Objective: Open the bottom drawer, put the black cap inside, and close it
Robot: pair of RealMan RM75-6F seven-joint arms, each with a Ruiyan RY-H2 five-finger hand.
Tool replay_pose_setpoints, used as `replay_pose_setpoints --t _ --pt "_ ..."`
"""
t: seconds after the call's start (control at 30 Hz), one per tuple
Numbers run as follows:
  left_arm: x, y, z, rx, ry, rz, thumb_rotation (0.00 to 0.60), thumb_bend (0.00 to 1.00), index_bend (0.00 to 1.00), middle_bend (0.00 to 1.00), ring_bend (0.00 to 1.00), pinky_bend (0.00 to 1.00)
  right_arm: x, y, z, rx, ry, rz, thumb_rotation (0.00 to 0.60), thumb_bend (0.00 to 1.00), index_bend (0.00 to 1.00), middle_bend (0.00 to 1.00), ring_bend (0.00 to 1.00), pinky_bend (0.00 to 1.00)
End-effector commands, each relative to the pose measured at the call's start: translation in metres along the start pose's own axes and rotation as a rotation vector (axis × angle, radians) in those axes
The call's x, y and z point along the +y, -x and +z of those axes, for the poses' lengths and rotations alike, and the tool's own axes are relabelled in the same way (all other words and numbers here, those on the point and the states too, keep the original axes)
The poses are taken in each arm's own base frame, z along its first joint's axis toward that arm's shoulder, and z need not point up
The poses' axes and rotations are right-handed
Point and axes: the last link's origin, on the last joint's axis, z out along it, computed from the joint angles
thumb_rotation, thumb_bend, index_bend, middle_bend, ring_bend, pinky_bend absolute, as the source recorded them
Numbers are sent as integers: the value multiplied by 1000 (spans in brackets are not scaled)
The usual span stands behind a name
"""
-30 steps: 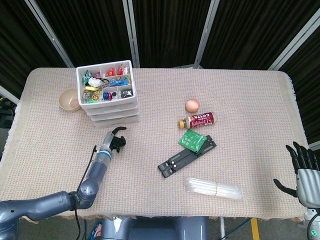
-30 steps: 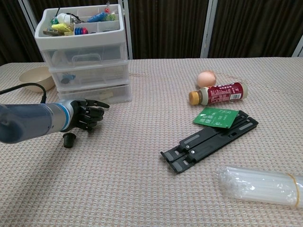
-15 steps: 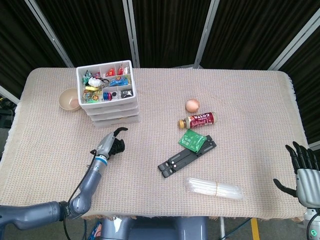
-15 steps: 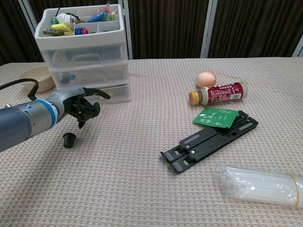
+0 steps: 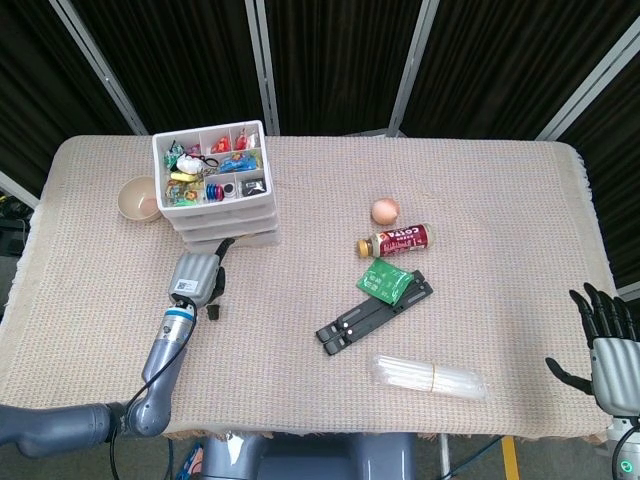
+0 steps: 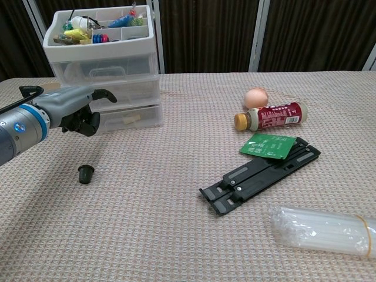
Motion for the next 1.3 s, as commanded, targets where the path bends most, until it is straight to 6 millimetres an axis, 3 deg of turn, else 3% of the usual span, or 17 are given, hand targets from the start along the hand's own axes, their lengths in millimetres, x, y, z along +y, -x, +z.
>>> replay_pose_setpoints --t 0.03,0.8,1.3 --pt "-8 -3 4 -21 -52 27 600 798 153 942 864 725 0 0 0 -1 2 0 600 66 85 0 0 0" --pt "-31 11 11 -81 -145 37 600 798 171 942 864 724 -1 0 0 -2 2 5 600 66 84 0 0 0" --pt "-39 8 16 -87 -193 -10 600 799 189 940 863 724 -1 0 -1 -2 1 7 600 65 84 0 0 0"
